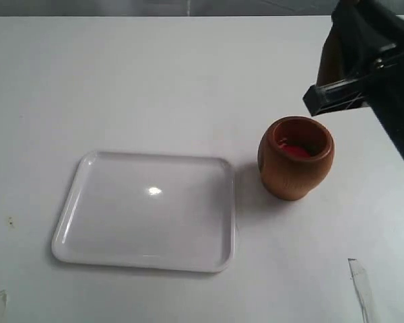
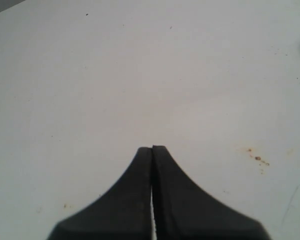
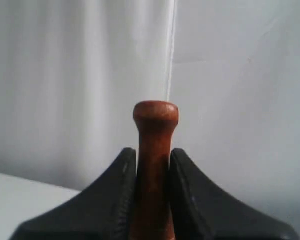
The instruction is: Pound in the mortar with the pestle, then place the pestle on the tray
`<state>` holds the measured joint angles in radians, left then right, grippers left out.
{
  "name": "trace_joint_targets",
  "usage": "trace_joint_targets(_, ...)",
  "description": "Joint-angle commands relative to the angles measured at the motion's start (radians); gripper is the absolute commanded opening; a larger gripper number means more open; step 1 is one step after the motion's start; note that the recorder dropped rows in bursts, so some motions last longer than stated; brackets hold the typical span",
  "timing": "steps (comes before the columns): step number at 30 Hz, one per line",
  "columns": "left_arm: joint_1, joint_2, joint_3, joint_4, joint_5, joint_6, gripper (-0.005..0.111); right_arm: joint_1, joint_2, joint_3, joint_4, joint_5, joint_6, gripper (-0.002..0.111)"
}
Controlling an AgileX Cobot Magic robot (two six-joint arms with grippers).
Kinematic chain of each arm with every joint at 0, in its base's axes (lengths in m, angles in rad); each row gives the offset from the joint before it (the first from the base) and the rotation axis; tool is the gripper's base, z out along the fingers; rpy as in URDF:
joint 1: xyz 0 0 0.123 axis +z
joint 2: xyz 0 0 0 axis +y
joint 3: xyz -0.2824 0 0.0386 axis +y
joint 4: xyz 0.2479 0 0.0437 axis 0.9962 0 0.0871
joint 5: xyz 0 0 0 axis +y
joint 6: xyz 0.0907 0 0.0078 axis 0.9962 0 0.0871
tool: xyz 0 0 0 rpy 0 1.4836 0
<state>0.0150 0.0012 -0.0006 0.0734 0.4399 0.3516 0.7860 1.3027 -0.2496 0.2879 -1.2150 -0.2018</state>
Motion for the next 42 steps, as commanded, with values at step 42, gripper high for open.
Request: trace_joint_targets(42,-0.008,-0.001,0.001,-0.007,-0.003,-0.008,0.000,0.288,0.052,-0.787,-0.577,1.605,0.027,0.000)
